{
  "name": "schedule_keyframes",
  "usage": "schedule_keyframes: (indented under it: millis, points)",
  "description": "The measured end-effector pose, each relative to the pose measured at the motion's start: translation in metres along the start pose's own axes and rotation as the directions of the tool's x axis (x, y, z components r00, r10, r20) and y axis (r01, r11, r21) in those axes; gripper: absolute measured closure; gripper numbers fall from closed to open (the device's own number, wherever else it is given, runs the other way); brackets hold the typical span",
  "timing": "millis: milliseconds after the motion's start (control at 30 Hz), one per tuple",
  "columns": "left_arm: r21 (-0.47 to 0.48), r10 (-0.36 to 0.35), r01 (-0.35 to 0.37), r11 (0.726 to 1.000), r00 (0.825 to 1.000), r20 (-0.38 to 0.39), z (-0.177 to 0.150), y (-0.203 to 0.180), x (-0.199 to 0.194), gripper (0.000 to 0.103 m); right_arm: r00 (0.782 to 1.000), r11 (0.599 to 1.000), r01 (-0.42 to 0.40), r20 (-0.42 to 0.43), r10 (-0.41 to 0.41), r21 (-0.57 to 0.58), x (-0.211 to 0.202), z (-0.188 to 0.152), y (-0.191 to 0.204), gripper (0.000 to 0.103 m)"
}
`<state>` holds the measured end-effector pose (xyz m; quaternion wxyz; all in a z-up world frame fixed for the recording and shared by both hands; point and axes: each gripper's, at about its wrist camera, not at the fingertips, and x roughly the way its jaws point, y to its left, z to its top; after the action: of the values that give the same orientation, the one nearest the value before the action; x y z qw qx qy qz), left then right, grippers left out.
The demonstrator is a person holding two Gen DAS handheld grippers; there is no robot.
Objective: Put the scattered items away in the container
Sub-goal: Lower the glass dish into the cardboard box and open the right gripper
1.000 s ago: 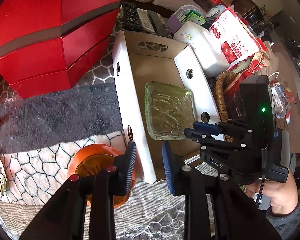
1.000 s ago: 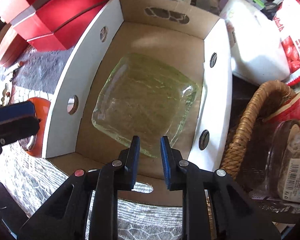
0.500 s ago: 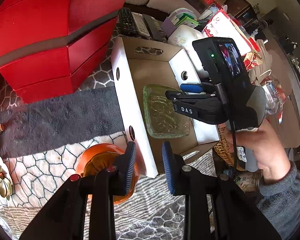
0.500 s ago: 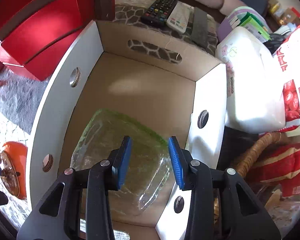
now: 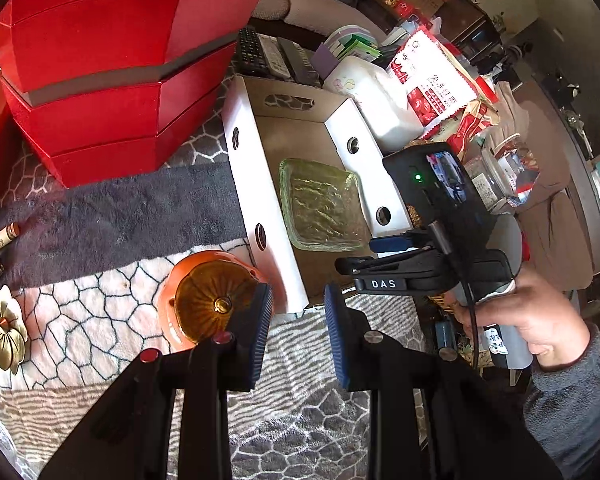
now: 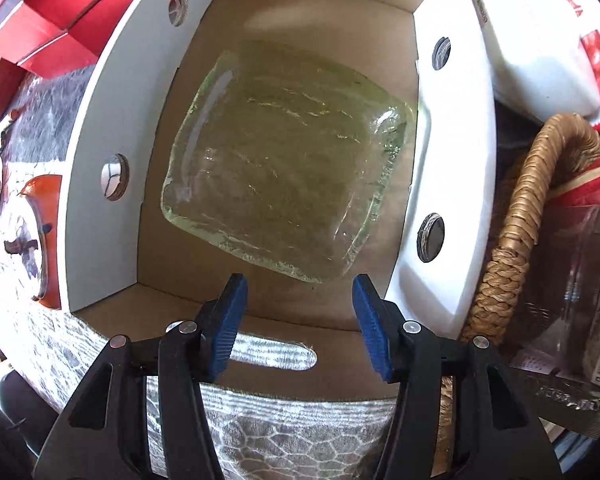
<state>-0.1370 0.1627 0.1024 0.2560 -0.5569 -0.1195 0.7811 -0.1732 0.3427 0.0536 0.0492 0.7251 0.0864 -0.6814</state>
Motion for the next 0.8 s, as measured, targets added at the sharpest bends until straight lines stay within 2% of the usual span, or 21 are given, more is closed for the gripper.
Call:
schedule_keyframes:
  millis: [67,300,433,533,800]
  points:
    - [-0.002,0.001,-0.001,1.0,1.0,-0.006,-0.002,0.002,0.001,0.076,0.999,1.0,0.028,0.021,-0.028,0.003,0.001,0.004,0.003,0.052]
    - [0.002,-0.001,0.001,1.0,1.0,-0.019,-0.001,0.006,0.009,0.076,0.994,0.999,0.022,0.102,-0.025,0.03,-0.005,0.021,0.006,0.055]
    - [0.009,-0.002,0.002,1.0,1.0,-0.024,0.003,0.007,0.013,0.076,0.985,0.993,0.114,0.133,-0.109,-0.031,-0.008,0.037,0.01,0.056]
    - [0.014,-0.003,0.004,1.0,1.0,-0.028,0.005,0.008,0.016,0.076,0.97,0.978,0.192,0.168,-0.176,-0.085,-0.011,0.046,0.012,0.058]
    - [0.03,-0.01,0.011,0.999,0.999,-0.037,0.008,0.009,0.019,0.076,0.944,0.909,0.29,0.248,-0.219,-0.299,-0.012,0.066,0.019,0.057]
